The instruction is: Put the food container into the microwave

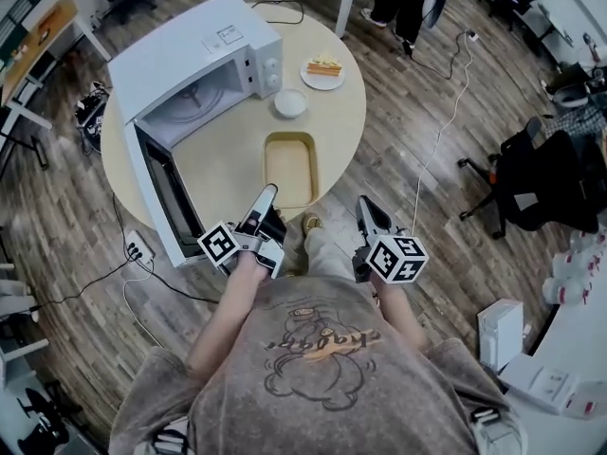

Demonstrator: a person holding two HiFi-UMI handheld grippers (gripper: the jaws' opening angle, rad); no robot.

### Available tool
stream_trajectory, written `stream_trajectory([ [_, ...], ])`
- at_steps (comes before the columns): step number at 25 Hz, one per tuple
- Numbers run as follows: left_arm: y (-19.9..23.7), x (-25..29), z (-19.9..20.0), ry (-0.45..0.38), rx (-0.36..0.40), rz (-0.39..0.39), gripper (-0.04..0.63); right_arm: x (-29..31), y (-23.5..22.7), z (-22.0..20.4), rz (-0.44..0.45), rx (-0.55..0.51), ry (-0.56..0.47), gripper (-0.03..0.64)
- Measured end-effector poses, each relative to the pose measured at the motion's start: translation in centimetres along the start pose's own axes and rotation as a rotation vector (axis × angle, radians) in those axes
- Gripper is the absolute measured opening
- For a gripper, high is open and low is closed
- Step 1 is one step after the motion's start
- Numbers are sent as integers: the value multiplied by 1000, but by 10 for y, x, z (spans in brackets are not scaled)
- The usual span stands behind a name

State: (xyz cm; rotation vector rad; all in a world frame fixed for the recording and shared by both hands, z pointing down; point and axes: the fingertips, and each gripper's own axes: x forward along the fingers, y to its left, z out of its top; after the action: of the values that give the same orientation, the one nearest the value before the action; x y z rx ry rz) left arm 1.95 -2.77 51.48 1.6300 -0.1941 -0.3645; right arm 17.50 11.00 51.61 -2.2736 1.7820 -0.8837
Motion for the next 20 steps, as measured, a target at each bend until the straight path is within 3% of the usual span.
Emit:
stream_trajectory([
  [20, 8, 17, 105, -401, 63, 68, 245, 174, 55, 51, 421, -167, 185, 0],
])
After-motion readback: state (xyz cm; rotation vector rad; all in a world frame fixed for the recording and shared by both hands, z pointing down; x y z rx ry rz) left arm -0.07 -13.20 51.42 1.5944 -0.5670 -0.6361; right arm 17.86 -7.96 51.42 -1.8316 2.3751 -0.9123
